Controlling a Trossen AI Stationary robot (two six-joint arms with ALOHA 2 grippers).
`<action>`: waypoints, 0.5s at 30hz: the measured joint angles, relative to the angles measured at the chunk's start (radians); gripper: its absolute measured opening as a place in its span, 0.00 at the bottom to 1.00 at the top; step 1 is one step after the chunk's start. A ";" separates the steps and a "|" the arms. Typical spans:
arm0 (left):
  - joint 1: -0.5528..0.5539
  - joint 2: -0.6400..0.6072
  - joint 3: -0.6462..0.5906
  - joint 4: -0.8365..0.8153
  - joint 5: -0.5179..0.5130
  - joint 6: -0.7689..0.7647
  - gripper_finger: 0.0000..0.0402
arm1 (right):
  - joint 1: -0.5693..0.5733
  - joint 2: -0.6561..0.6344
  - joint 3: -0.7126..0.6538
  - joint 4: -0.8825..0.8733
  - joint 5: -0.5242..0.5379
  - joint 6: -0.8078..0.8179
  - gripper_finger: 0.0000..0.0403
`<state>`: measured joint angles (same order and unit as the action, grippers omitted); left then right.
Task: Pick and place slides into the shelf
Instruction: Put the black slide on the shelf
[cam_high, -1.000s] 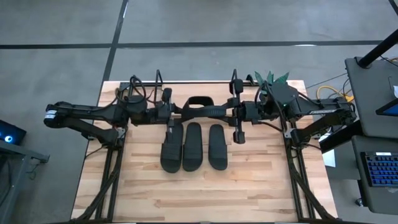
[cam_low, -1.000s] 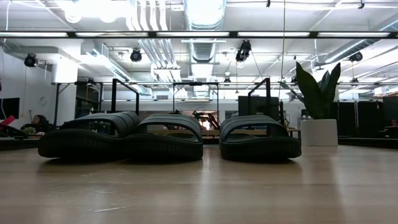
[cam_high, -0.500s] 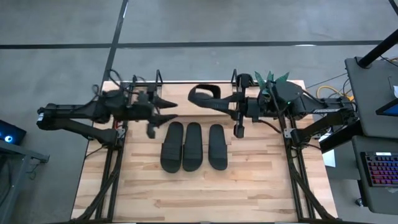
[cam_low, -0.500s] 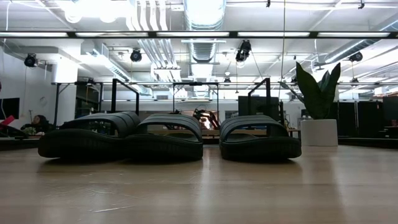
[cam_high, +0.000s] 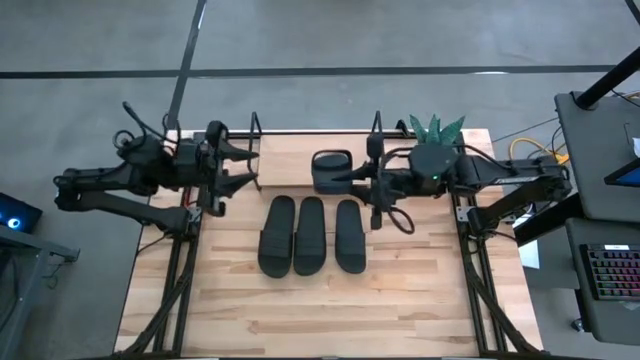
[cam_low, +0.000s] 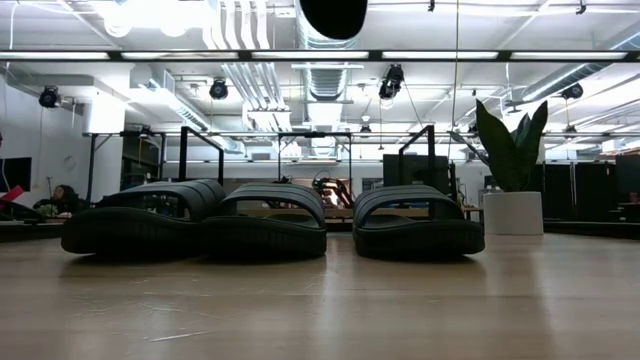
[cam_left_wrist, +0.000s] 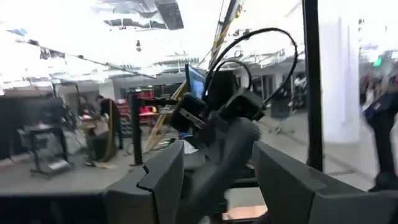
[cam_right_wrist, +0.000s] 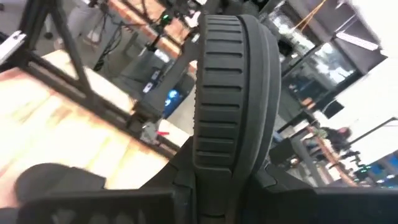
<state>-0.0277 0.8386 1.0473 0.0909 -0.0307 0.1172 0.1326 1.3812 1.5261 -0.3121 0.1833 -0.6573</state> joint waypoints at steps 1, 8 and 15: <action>0.000 0.020 0.000 0.014 0.000 0.025 0.44 | 0.000 0.007 0.000 -0.003 -0.001 0.004 0.12; 0.000 0.155 0.000 0.105 0.000 0.174 0.44 | -0.002 0.036 0.000 0.003 -0.002 0.102 0.12; 0.000 0.224 0.007 0.182 0.001 0.222 0.44 | -0.002 0.036 0.000 0.003 0.001 0.153 0.12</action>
<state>-0.0277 1.0630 1.0542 0.2726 -0.0302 0.3395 0.1303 1.4174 1.5261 -0.3088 0.1844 -0.5045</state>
